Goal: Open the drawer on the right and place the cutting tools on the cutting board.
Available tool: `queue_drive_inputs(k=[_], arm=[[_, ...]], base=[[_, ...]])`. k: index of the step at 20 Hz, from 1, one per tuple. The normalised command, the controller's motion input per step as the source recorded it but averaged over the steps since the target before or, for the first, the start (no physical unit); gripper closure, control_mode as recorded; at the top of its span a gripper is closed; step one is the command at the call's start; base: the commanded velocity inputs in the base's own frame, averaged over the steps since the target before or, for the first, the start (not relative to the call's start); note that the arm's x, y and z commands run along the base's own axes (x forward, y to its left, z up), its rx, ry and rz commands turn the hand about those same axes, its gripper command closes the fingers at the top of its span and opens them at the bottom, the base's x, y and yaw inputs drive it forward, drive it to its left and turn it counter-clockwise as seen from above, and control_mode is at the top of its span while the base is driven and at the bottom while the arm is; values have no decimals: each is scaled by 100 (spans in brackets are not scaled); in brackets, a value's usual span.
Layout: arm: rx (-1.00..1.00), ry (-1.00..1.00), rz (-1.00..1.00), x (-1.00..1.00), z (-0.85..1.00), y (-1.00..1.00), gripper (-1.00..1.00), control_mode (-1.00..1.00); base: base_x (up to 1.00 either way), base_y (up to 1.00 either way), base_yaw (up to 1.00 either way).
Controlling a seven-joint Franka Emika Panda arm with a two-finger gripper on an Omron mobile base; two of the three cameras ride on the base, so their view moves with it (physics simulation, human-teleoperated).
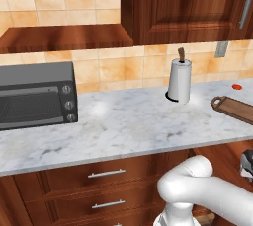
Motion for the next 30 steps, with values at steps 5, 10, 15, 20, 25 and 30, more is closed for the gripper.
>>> queue_drive_inputs(k=[5,10,15,20,25,30], arm=[[0,0,11,0,-40,-36,-100,-100],[0,0,10,3,-35,-30,-100,-100],[-1,0,6,2,-41,-7,-100,-100],[-4,-1,3,2,-50,-2,-100,-100],[-4,-1,0,-90,-74,-4,-100,-100],[0,-6,0,-60,-22,0,-100,-100]], base=[[0,0,0],[0,0,0],[0,0,0],[0,0,0],[0,0,0],[0,0,0]])
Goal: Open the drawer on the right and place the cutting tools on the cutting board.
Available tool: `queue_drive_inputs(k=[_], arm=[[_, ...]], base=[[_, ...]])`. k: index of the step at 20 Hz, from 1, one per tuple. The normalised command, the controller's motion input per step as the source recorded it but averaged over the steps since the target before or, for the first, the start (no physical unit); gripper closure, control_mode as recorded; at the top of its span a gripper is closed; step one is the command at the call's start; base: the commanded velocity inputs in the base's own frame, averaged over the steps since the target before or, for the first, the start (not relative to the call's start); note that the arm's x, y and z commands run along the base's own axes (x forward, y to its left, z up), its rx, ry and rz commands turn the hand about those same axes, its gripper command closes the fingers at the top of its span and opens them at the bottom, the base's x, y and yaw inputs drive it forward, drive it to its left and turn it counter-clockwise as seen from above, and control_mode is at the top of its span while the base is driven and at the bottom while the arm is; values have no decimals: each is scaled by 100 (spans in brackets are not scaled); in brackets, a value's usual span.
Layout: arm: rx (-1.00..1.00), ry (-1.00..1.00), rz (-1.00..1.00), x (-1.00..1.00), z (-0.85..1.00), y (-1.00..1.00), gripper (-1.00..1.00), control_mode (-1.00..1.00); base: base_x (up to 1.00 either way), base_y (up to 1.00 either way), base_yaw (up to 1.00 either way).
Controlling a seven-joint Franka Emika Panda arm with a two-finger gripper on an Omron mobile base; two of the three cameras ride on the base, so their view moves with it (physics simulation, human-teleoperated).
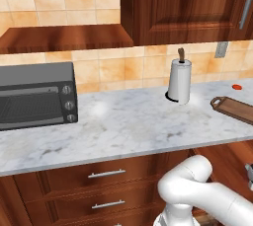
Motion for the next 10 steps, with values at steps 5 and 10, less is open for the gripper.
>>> queue_drive_inputs(k=[5,10], arm=[[2,-5,0,11,43,-4,-100,-100],[0,5,0,70,8,0,-100,-100]], base=[[0,0,0],[0,0,0]])
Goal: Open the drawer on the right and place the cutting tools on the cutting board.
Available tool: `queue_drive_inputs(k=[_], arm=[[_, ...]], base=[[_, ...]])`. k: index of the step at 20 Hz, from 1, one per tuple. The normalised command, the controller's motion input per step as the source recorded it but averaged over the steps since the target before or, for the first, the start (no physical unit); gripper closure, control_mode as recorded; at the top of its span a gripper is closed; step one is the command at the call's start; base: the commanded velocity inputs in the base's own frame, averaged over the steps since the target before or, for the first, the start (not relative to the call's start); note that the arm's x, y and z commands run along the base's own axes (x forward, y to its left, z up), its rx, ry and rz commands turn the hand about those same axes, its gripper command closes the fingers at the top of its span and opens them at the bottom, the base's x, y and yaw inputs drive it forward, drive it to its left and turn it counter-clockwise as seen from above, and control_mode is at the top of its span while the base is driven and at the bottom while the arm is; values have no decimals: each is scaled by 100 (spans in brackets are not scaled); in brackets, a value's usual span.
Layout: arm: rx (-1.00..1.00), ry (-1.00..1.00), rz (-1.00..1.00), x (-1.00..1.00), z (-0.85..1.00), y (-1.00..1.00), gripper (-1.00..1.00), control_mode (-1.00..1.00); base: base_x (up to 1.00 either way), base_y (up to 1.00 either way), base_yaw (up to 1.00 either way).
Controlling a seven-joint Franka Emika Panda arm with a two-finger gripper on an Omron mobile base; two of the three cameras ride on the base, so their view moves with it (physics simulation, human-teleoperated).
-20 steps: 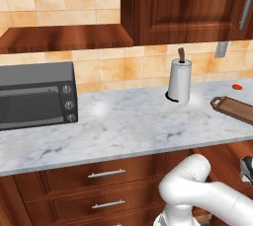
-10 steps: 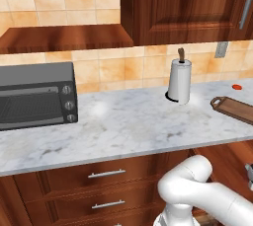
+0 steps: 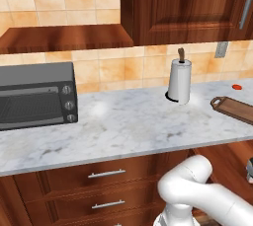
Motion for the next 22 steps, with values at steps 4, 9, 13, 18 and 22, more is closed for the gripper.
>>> queue_drive_inputs(k=[4,9,13,18,22], arm=[[-3,5,1,30,-23,-5,-100,-100],[-2,3,4,-38,-84,-42,-100,-100],[0,1,2,-52,-67,-36,100,-100],[-3,4,0,-63,-31,0,100,-100],[-14,2,0,-100,-67,10,100,-100]], base=[[0,0,0],[0,0,0],[0,0,0],[0,0,0],[0,0,0]])
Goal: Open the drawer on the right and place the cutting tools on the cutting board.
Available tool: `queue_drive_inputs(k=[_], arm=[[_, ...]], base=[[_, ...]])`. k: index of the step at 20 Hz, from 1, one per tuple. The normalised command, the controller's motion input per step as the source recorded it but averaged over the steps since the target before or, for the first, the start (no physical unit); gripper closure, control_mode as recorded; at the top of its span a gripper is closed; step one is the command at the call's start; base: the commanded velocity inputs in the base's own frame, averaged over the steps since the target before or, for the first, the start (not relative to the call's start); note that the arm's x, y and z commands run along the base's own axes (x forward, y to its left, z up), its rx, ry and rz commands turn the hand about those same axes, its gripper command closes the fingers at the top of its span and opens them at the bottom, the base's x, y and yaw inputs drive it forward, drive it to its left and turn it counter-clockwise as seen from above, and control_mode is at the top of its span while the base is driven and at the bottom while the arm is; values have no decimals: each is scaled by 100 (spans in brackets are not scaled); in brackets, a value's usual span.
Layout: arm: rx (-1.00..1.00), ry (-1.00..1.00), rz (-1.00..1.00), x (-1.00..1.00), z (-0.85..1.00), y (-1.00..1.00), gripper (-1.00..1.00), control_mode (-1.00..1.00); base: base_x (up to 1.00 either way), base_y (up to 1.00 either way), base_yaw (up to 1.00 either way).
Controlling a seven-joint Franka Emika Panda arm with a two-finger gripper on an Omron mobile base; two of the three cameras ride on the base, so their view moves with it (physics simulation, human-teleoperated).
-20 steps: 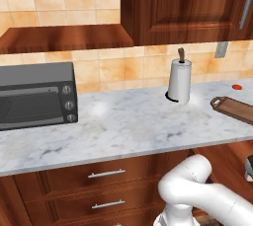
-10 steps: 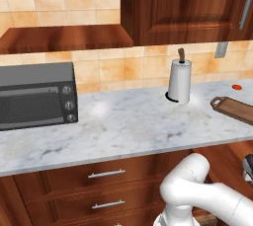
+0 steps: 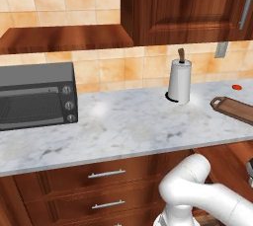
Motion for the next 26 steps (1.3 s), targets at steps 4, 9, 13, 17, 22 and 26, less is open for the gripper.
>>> queue_drive_inputs(k=[4,9,13,17,22,26], arm=[[-5,-20,0,-54,45,20,100,-100],[0,-29,0,-1,100,6,100,-100],[0,-16,0,26,100,10,100,-100],[0,-15,0,81,100,10,100,-100],[0,-15,0,92,100,8,100,-100],[0,-6,0,93,100,7,100,-100]], base=[[0,0,0],[0,0,0],[0,0,0],[0,0,0],[0,0,0],[0,0,0]])
